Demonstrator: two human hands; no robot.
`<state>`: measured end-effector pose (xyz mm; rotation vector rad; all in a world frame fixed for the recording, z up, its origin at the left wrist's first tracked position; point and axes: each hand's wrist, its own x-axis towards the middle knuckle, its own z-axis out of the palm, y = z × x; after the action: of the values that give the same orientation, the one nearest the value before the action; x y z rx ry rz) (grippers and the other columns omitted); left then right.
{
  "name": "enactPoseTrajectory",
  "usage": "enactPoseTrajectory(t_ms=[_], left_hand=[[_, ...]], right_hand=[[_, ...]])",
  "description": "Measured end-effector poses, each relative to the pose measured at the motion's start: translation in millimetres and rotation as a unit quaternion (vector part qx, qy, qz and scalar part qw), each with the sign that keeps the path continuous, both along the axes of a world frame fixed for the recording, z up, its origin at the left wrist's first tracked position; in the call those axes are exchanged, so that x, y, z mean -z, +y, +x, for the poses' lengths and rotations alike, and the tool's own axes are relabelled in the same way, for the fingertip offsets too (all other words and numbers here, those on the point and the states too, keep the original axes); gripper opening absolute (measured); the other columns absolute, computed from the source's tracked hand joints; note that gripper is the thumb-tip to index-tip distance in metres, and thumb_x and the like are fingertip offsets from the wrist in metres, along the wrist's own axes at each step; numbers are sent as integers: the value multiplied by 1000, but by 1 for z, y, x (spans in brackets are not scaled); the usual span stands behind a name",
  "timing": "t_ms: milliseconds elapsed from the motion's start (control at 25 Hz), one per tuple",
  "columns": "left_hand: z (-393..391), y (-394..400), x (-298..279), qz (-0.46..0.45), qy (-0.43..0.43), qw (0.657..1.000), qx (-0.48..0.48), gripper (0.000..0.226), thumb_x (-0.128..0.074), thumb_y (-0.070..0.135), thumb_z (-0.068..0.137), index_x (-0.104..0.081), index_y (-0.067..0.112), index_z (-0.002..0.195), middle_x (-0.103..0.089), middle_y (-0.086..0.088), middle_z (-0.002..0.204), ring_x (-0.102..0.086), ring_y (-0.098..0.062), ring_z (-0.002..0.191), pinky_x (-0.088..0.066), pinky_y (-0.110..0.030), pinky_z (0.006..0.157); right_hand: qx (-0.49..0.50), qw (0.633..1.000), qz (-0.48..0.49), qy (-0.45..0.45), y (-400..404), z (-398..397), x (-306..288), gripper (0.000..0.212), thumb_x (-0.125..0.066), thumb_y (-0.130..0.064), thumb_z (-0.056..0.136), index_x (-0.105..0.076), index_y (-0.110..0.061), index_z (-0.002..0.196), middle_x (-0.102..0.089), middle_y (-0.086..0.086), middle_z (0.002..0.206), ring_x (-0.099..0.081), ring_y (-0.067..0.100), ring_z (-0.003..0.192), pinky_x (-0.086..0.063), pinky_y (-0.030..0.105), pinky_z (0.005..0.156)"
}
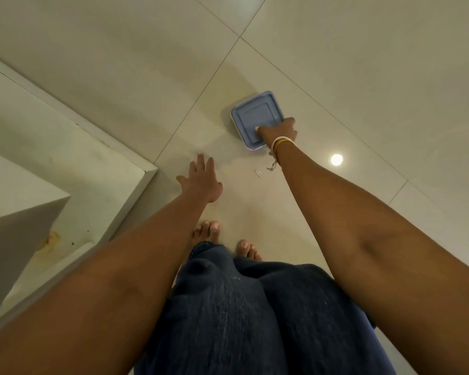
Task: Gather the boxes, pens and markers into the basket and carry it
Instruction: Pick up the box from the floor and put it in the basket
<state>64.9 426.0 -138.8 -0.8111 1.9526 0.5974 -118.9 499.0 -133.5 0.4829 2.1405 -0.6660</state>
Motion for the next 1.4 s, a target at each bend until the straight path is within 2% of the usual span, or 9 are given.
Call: enactPoseTrajectory(t_ms=[160, 320, 520, 720, 840, 960, 1080, 1240, 1400], left_hand=[[5, -3, -7, 56, 8, 997, -46, 82, -46, 48, 94, 6, 26, 153, 15, -3, 162, 0, -26, 150, -20, -56, 115], [3, -9, -73, 84, 91, 957, -262, 67, -45, 38, 97, -16, 11, 152, -25, -12, 157, -29, -30, 143, -27, -40, 113], [6, -6, -247, 184, 86, 807, -554, 55, -47, 44, 96, -39, 15, 143, -54, -9, 130, -55, -25, 107, -47, -38, 83], [43, 15, -431, 240, 140, 736, -617, 47, -55, 35, 95, -44, 20, 138, -56, -11, 134, -62, -33, 109, -53, -46, 87], [82, 24, -491, 241, 191, 684, -662, 48, -60, 29, 93, -42, 27, 138, -58, -9, 131, -63, -34, 109, -53, -47, 89], [131, 30, -521, 253, 233, 628, -698, 47, -64, 23, 91, -47, 29, 134, -61, -5, 123, -65, -31, 101, -58, -41, 75], [184, 21, -534, 249, 243, 616, -707, 44, -65, 22, 91, -51, 31, 131, -64, -2, 112, -67, -30, 96, -60, -40, 68], [268, -10, -542, 241, 245, 630, -697, 38, -64, 21, 91, -52, 34, 124, -62, -8, 121, -66, -33, 98, -59, -40, 68], [359, -51, -548, 217, 223, 645, -698, 56, -63, 17, 92, -40, 25, 142, -58, -13, 128, -62, -37, 105, -56, -47, 77]], right_hand=[[94, 991, -92, -30, 6, 1, -5, 71, -89, -22, 64, -33, -14, 106, -52, 14, 108, -57, 22, 66, -54, 29, 49], [155, 976, -131, -81, 12, 20, -64, 61, -82, -10, 73, -29, -18, 102, -50, 18, 108, -48, 18, 57, -41, 15, 36], [128, 970, -177, -108, 33, 78, -225, 59, -80, -12, 77, -35, -19, 114, -54, 13, 94, -49, 18, 52, -42, 23, 44], [102, 967, -204, -115, 57, 124, -412, 50, -78, -13, 79, -50, -14, 120, -57, 13, 93, -49, 18, 55, -44, 25, 48], [68, 962, -229, -129, 61, 150, -482, 42, -78, -16, 79, -52, -19, 113, -57, 9, 93, -49, 18, 60, -45, 25, 50], [32, 963, -238, -122, 57, 184, -519, 35, -74, -19, 82, -56, -19, 112, -56, 7, 93, -49, 19, 63, -45, 25, 52], [-19, 969, -220, -112, 49, 230, -531, 35, -70, -25, 85, -59, -20, 118, -58, 5, 93, -56, 20, 65, -51, 27, 57], [-51, 972, -215, -85, 27, 312, -534, 24, -70, -28, 87, -61, -23, 109, -64, 1, 84, -65, 20, 59, -57, 27, 53], [-75, 970, -226, -50, -7, 405, -530, 32, -69, -24, 88, -65, -14, 118, -68, 6, 83, -66, 21, 57, -60, 30, 54]])
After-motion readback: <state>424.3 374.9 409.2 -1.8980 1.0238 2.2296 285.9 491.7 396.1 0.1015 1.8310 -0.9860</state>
